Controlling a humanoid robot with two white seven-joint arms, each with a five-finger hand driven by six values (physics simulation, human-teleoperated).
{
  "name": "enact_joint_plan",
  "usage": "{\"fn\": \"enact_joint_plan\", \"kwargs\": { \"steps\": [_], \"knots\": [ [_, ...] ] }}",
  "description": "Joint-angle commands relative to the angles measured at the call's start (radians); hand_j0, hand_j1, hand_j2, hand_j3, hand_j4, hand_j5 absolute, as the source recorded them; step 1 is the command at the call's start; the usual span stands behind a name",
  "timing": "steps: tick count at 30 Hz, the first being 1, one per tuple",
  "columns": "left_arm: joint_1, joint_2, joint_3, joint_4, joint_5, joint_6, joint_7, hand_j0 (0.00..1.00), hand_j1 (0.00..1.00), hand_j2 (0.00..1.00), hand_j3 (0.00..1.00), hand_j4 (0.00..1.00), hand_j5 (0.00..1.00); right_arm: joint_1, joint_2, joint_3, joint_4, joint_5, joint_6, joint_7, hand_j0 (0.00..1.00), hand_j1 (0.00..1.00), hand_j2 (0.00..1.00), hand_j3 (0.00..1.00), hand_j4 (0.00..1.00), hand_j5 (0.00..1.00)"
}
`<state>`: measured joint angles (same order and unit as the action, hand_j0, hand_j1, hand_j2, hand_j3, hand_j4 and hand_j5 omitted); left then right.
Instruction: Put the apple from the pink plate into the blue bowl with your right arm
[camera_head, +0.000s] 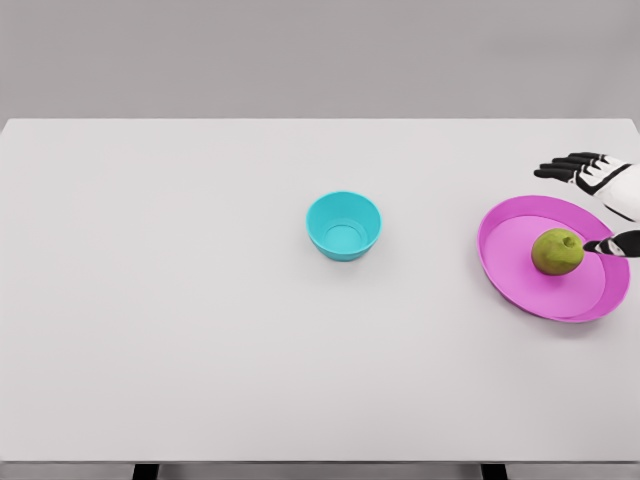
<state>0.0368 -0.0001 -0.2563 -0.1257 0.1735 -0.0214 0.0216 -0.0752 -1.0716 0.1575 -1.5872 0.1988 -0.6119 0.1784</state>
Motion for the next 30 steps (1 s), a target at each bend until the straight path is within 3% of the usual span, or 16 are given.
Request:
{"fn": "enact_joint_plan", "kwargs": {
  "steps": [1, 7, 9, 11, 15, 24, 30],
  "knots": [
    [-0.002, 0.000, 0.000, 0.000, 0.000, 0.000, 0.000, 1.00, 1.00, 1.00, 1.00, 1.00, 1.00, 0.000, -0.001, 0.002, 0.000, -0.007, 0.001, 0.000, 1.00, 1.00, 1.00, 1.00, 1.00, 1.00],
    [-0.002, 0.000, 0.000, 0.000, 0.000, 0.000, 0.000, 1.00, 1.00, 1.00, 1.00, 1.00, 1.00, 0.000, -0.004, 0.001, 0.029, -0.015, 0.001, -0.007, 1.00, 1.00, 1.00, 1.00, 1.00, 1.00],
    [-0.002, 0.000, 0.000, 0.000, 0.000, 0.000, 0.000, 1.00, 1.00, 1.00, 1.00, 1.00, 1.00, 0.002, -0.007, 0.037, 0.029, -0.007, 0.001, 0.027, 1.00, 1.00, 1.00, 1.00, 1.00, 1.00],
    [0.000, 0.000, 0.000, 0.000, 0.000, 0.000, 0.000, 1.00, 1.00, 1.00, 1.00, 1.00, 1.00, -0.005, -0.008, 0.034, 0.030, -0.009, 0.001, 0.226, 1.00, 1.00, 1.00, 1.00, 1.00, 1.00],
    [0.000, 0.000, 0.000, 0.000, 0.000, 0.000, 0.000, 1.00, 1.00, 1.00, 1.00, 1.00, 1.00, -0.054, -0.013, 0.031, 0.047, -0.016, 0.001, 0.430, 1.00, 1.00, 1.00, 1.00, 1.00, 1.00],
    [-0.002, 0.000, 0.000, 0.000, 0.000, 0.000, 0.000, 1.00, 1.00, 1.00, 1.00, 1.00, 1.00, -0.184, 0.019, 0.059, 0.092, -0.015, 0.001, 0.432, 1.00, 1.00, 1.00, 1.00, 1.00, 1.00],
    [-0.002, 0.000, 0.000, 0.000, 0.000, 0.000, 0.000, 1.00, 1.00, 1.00, 1.00, 1.00, 1.00, -0.327, 0.073, 0.257, 0.228, -0.007, 0.001, 0.432, 1.00, 1.00, 1.00, 1.00, 1.00, 1.00]
  ]
}}
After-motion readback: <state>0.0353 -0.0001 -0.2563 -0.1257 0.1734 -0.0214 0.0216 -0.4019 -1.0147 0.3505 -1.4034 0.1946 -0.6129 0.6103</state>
